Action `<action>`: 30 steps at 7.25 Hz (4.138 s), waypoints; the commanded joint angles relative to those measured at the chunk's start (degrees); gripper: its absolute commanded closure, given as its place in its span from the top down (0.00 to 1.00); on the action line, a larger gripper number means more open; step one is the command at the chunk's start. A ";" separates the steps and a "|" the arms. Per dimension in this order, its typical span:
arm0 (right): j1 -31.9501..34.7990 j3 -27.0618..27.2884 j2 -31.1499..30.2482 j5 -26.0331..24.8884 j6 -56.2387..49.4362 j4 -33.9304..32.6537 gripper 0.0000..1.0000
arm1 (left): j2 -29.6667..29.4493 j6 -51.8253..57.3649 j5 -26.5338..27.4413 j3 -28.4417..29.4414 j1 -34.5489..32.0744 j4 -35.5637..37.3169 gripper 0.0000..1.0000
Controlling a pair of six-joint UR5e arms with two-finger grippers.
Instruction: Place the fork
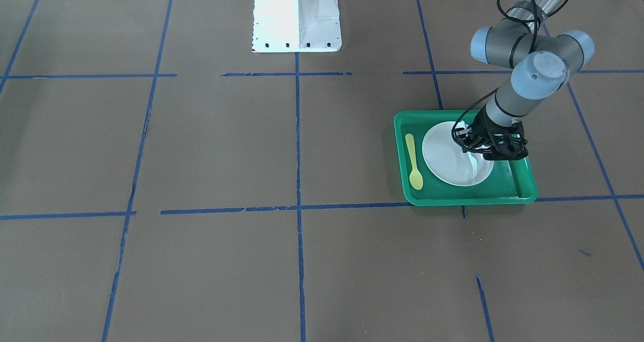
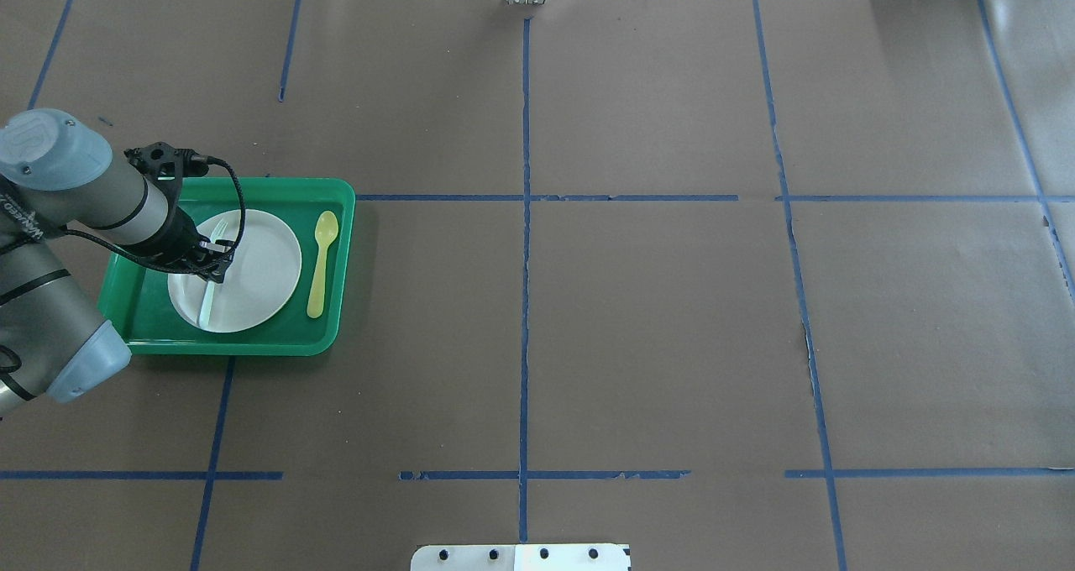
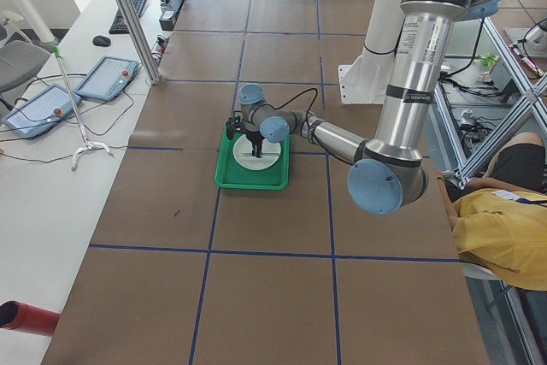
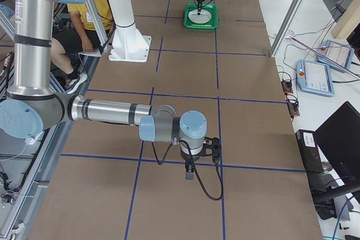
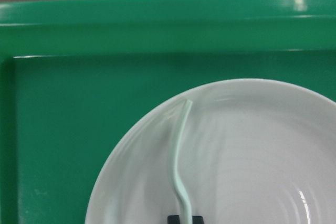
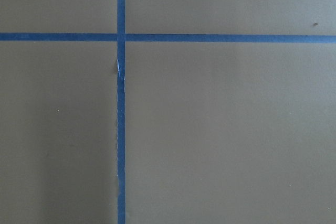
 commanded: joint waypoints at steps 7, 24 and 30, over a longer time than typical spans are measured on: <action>0.00 0.00 0.00 0.01 0.01 0.00 1.00 | 2.20 9.89 -3.25 5.78 -7.72 0.46 0.00; 0.00 0.00 0.00 -0.07 0.01 0.00 1.00 | 13.36 52.52 -11.60 2.10 -42.09 13.47 1.00; 0.00 0.00 0.00 0.01 0.01 0.00 1.00 | 13.27 52.26 -11.08 2.10 -42.44 13.55 1.00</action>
